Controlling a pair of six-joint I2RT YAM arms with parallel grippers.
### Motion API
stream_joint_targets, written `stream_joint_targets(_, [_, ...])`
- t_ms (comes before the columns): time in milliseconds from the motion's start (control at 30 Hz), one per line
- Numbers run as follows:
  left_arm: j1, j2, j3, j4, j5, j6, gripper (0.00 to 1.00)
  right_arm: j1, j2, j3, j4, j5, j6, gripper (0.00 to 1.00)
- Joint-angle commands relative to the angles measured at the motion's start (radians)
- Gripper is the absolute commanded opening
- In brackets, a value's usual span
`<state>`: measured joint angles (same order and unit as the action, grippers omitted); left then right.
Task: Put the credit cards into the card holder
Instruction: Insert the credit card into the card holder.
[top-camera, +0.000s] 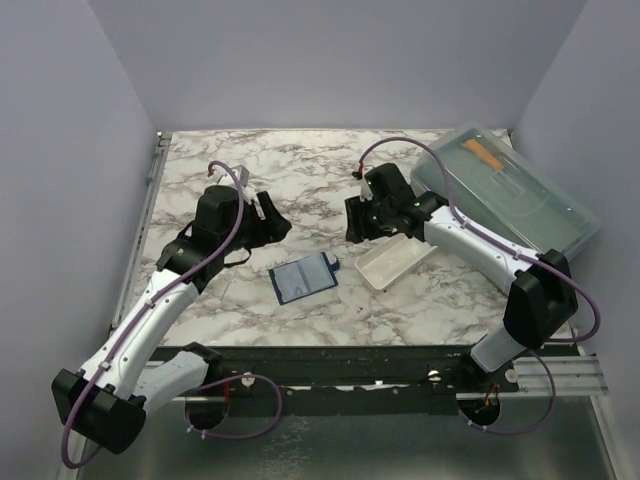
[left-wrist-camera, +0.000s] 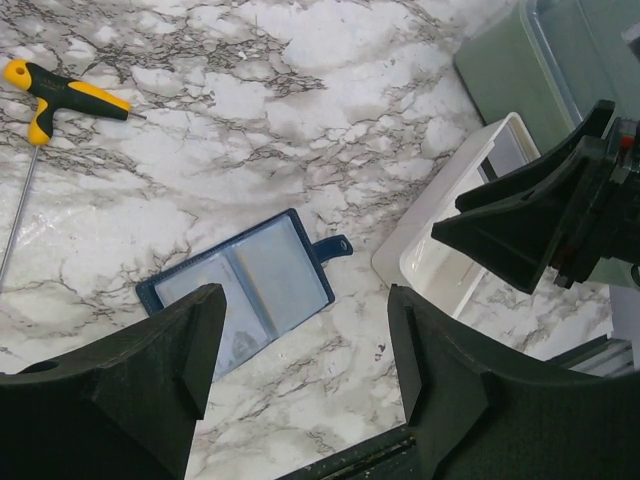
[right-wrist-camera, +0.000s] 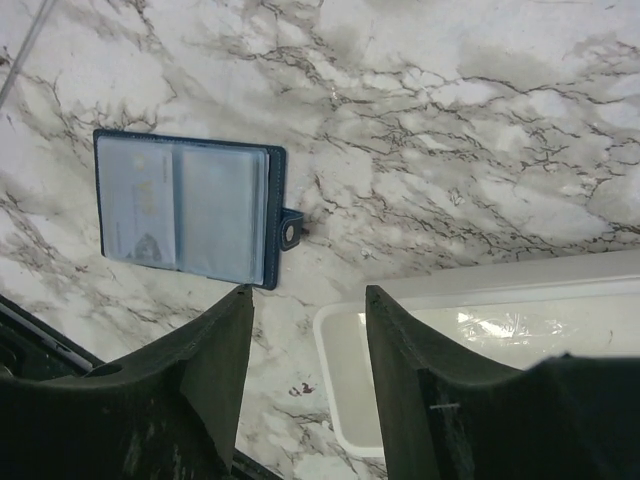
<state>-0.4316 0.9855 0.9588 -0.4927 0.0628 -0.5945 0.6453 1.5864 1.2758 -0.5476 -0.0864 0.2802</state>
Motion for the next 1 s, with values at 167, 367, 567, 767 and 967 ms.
stream_joint_targets(167, [0.004, 0.084, -0.08, 0.012, 0.124, -0.067, 0.72, 0.011, 0.043, -0.022, -0.019, 0.034, 0.006, 0.52])
stream_joint_targets(367, [0.004, 0.142, -0.161, 0.064, 0.143, -0.161, 0.7, 0.018, 0.1, 0.017, 0.017, -0.08, 0.034, 0.55])
stream_joint_targets(567, [0.003, 0.218, -0.291, 0.225, 0.207, -0.256, 0.53, 0.102, 0.215, 0.059, 0.129, -0.171, 0.123, 0.52])
stream_joint_targets(767, [0.003, 0.326, -0.329, 0.324, 0.252, -0.279, 0.41, 0.135, 0.32, 0.064, 0.197, -0.187, 0.193, 0.35])
stream_joint_targets(967, [0.003, 0.349, -0.364, 0.349, 0.215, -0.285, 0.4, 0.14, 0.381, 0.055, 0.197, -0.18, 0.195, 0.31])
